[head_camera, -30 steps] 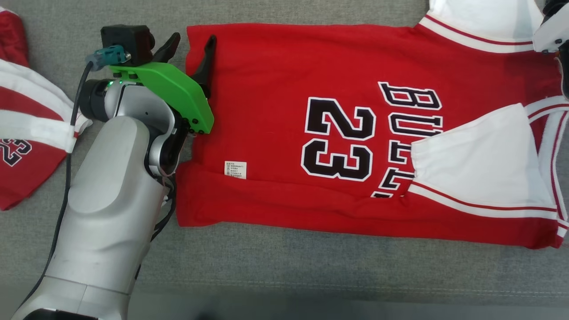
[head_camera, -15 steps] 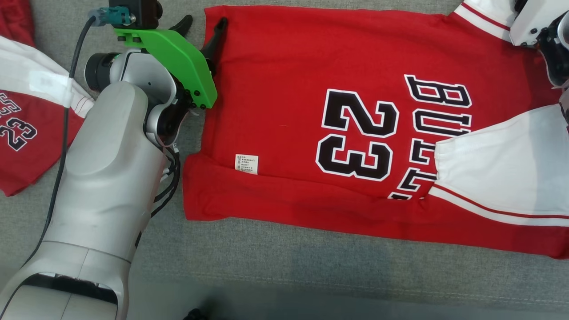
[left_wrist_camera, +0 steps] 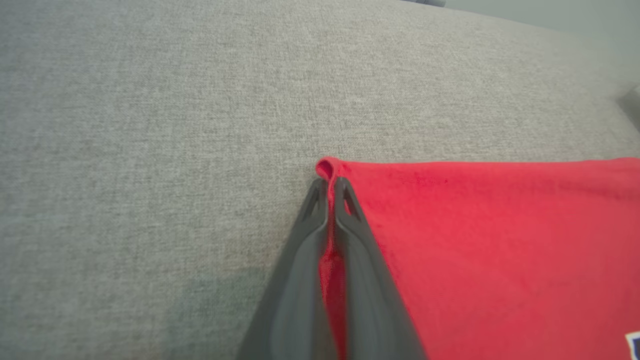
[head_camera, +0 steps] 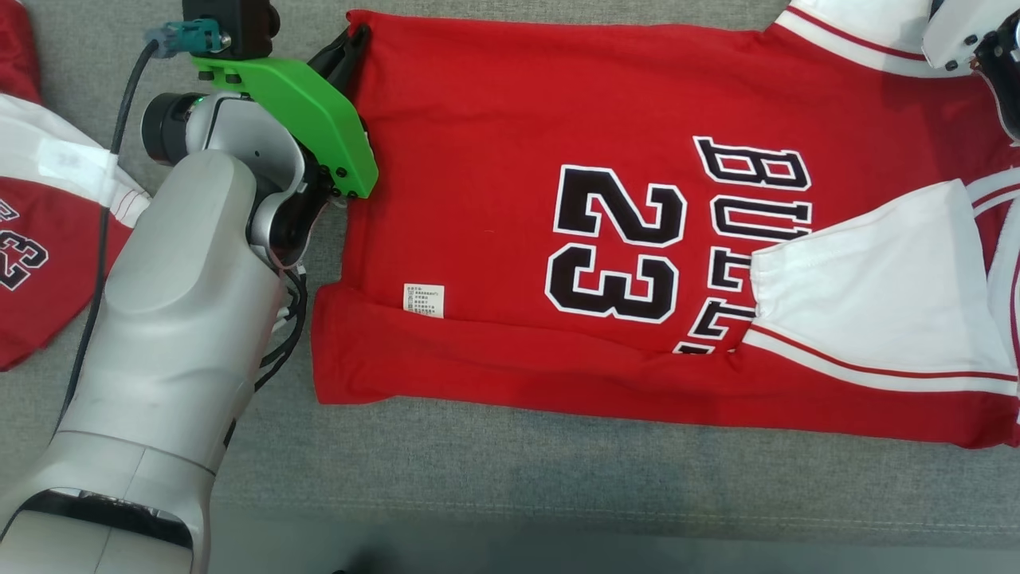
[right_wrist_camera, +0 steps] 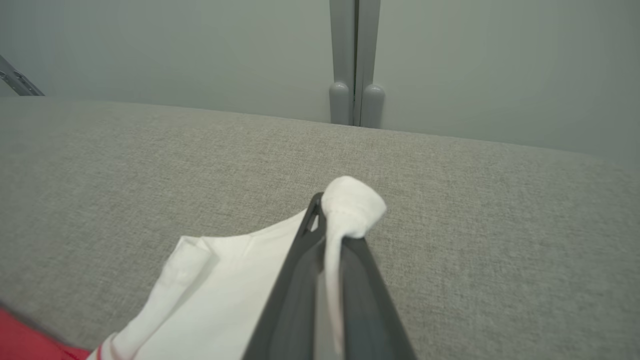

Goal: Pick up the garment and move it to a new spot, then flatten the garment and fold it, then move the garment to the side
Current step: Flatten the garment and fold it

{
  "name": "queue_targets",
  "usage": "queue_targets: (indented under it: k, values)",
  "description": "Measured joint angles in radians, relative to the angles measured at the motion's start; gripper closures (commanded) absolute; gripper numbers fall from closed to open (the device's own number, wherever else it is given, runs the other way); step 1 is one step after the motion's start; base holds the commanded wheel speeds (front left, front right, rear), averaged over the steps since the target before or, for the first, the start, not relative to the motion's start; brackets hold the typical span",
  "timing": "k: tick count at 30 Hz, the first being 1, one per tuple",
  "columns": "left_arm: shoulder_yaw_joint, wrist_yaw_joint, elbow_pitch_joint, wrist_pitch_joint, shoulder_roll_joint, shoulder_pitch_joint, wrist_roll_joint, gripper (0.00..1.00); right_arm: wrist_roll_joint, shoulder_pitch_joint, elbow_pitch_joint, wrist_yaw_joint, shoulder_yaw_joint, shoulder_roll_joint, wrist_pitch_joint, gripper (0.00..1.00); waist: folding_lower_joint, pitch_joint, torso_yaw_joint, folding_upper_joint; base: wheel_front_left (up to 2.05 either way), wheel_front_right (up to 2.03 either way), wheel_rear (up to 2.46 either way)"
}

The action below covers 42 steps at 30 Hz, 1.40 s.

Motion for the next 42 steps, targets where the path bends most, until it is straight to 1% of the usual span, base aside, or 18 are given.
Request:
queue_targets:
  k: [5,9,12,15,21,24,25,26,29,34,42]
  values:
    - [-0.024,0.000,-0.061,-0.015,0.051,0.035,-0.033,1.00,0.078,0.071,-0.132,0.000,0.063,-0.079,-0.002,1.00,0.0000,-0.021,-0.020,0.0000,0.00,0.00,0.00]
    - [-0.034,0.000,-0.127,-0.031,0.101,0.079,-0.039,1.00,0.136,0.153,-0.247,0.000,0.085,-0.142,-0.018,1.00,-0.0001,-0.041,-0.037,0.0001,0.00,0.00,0.00]
    - [-0.026,0.001,-0.203,-0.046,0.136,0.141,-0.044,1.00,0.179,0.234,-0.341,0.000,0.089,-0.179,-0.031,1.00,-0.0001,-0.055,-0.053,0.0000,0.00,0.00,0.00]
    - [-0.017,0.020,-0.299,-0.058,0.176,0.217,-0.045,1.00,0.212,0.325,-0.432,0.000,0.086,-0.216,-0.044,1.00,-0.0001,-0.068,-0.069,0.0000,0.00,0.00,0.00]
    - [0.014,0.078,-0.499,-0.050,0.258,0.387,-0.072,1.00,0.260,0.508,-0.593,0.000,0.064,-0.250,-0.057,1.00,-0.0001,-0.093,-0.100,0.0000,0.00,0.00,0.00]
    - [0.036,0.114,-0.588,-0.042,0.286,0.465,-0.098,1.00,0.279,0.598,-0.657,0.000,0.038,-0.255,-0.058,1.00,-0.0001,-0.105,-0.113,0.0000,0.00,0.00,0.00]
    - [0.042,0.123,-0.612,-0.040,0.298,0.486,-0.100,1.00,0.280,0.625,-0.672,0.000,0.026,-0.258,-0.059,1.00,-0.0001,-0.108,-0.116,0.0000,0.00,0.00,0.00]
    - [0.042,0.123,-0.612,-0.040,0.298,0.486,-0.100,1.00,0.280,0.625,-0.672,0.000,0.026,-0.258,-0.059,1.00,-0.0001,-0.108,-0.116,0.0000,0.00,0.00,0.00]
    - [0.059,0.151,-0.675,-0.036,0.322,0.536,-0.109,1.00,0.288,0.712,-0.718,0.000,-0.006,-0.260,-0.050,1.00,-0.0002,-0.115,-0.124,0.0000,0.00,0.00,0.00]
    - [0.078,0.187,-0.733,-0.029,0.334,0.609,-0.138,1.00,0.296,0.840,-0.783,0.000,-0.061,-0.234,-0.025,1.00,-0.0001,-0.120,-0.136,0.0000,0.00,0.00,0.00]
    - [0.103,0.227,-0.752,-0.040,0.336,0.691,-0.169,1.00,0.256,0.983,-0.836,0.000,-0.134,-0.166,0.032,1.00,-0.0001,-0.124,-0.155,0.0000,0.00,0.00,0.00]
